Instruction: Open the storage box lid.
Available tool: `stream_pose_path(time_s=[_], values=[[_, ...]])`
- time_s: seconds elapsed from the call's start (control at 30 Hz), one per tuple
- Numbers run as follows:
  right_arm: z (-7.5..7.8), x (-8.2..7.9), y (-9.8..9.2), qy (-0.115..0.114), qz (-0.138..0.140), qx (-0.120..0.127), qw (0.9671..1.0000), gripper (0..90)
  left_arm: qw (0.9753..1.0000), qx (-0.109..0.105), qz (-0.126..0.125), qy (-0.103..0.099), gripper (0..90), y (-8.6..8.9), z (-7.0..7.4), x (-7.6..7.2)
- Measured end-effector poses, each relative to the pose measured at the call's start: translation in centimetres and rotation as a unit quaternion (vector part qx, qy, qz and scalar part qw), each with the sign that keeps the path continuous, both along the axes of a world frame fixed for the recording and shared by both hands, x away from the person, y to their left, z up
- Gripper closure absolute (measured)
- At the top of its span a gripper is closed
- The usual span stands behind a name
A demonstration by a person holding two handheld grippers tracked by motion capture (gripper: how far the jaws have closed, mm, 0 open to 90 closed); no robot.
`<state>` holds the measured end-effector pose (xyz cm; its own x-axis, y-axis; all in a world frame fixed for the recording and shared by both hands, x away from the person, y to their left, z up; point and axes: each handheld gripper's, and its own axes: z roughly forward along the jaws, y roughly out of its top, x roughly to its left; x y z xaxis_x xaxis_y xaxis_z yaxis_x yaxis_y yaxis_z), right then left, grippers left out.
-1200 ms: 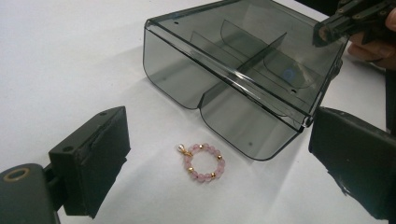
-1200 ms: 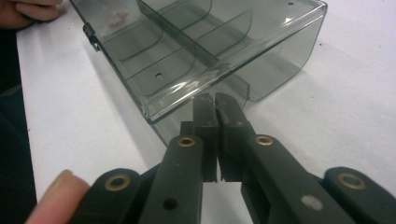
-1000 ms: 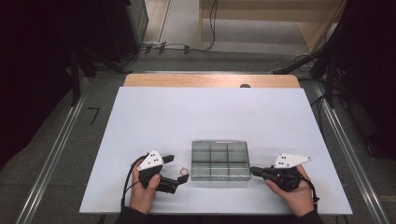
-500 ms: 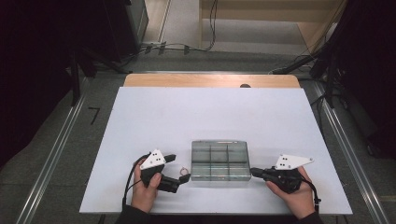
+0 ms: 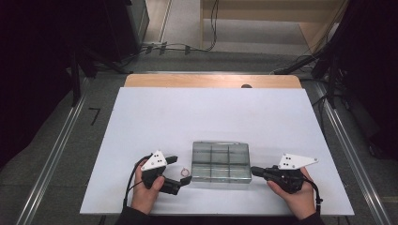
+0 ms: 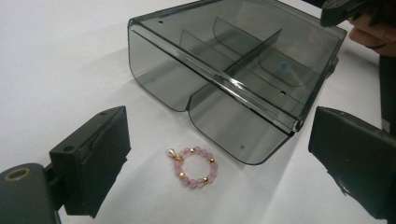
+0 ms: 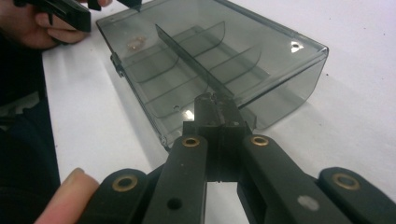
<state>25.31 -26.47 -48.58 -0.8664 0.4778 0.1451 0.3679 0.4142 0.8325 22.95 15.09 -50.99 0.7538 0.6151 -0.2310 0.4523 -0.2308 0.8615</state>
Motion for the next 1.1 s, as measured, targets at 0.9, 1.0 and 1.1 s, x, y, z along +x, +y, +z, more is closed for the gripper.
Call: stream_pose_path(time_s=[0.9, 1.0, 1.1], values=[[-0.8, 0.0, 0.2, -0.005, 0.001, -0.047, 0.9989, 88.1, 0.9989, -0.019, 0.009, 0.041, 53.1, 0.6, -0.2, 0.8], [-0.8, 0.0, 0.2, -0.005, 0.001, -0.046, 0.9989, 88.2, 0.9992, -0.011, -0.001, 0.039, 62.8, 0.3, -0.2, 0.7], [-0.8, 0.0, 0.2, -0.006, 0.000, -0.045, 0.9990, 88.2, 0.9992, -0.006, -0.016, 0.036, 73.3, 0.1, -0.2, 0.6]])
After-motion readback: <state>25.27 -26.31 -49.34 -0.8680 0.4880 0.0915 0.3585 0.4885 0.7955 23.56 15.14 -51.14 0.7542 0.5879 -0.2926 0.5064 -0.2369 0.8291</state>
